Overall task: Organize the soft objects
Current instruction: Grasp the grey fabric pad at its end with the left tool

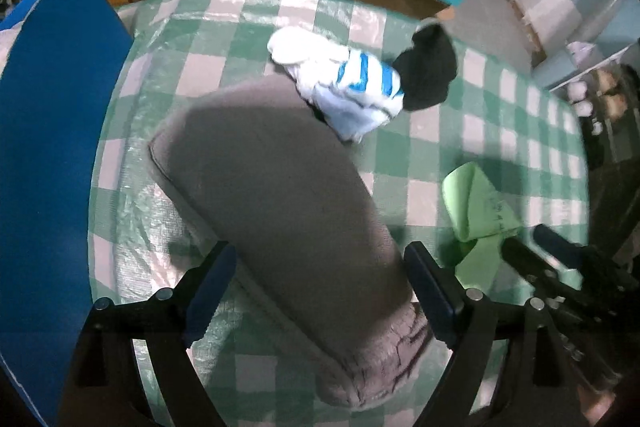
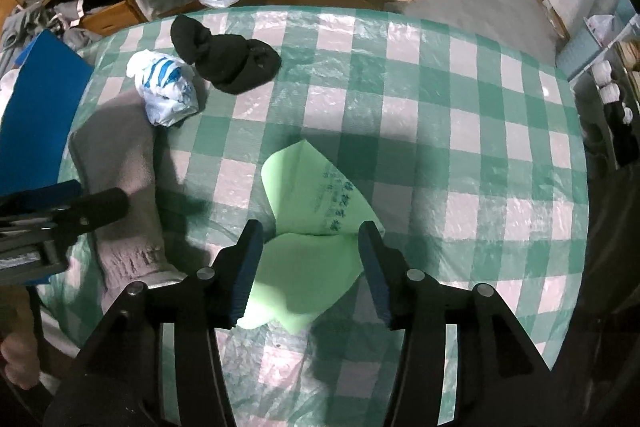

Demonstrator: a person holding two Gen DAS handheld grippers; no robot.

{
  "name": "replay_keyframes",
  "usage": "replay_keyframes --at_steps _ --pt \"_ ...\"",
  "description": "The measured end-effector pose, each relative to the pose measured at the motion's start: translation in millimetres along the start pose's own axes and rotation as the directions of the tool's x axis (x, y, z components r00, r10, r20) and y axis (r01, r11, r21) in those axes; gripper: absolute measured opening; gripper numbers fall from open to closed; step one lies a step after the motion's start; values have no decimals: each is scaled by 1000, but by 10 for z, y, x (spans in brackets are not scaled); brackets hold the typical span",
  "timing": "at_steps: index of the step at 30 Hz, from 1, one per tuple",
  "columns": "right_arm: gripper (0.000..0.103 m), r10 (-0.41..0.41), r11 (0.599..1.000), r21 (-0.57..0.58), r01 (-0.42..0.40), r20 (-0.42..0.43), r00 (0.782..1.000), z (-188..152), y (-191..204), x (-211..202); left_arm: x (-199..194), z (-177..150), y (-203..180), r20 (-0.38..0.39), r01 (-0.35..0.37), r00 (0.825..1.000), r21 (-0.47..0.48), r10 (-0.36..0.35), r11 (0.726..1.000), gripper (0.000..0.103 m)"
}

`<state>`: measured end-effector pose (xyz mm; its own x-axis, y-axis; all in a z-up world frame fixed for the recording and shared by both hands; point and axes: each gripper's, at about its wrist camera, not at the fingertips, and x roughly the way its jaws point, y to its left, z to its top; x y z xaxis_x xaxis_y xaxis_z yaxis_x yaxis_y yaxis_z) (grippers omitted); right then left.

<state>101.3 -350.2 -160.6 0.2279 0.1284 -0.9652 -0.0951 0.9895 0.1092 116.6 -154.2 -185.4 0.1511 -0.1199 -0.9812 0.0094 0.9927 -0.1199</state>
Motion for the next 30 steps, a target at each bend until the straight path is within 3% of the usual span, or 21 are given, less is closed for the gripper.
replay_keyframes --at_steps 5,12,18,20,25,30 --pt "56 -1 1000 13 1 1 1000 -23 -37 2 94 -57 -124 15 -79 997 78 78 994 91" --pt "57 -1 999 32 1 -12 1000 -2 -61 34 178 -230 -105 7 -145 989 192 147 971 93" --pt "57 4 1000 10 -4 -13 1000 16 18 39 221 -327 270 -75 -96 991 131 107 987 99" --pt "58 2 1000 9 -2 -18 1000 24 43 71 211 -324 336 -74 -67 994 120 76 990 100" --pt "59 2 999 34 0 -43 999 39 59 225 210 -314 309 -62 -70 995 147 80 987 99" --pt "59 -11 999 34 13 -60 998 24 78 387 202 -349 193 -42 -58 997 189 67 980 84"
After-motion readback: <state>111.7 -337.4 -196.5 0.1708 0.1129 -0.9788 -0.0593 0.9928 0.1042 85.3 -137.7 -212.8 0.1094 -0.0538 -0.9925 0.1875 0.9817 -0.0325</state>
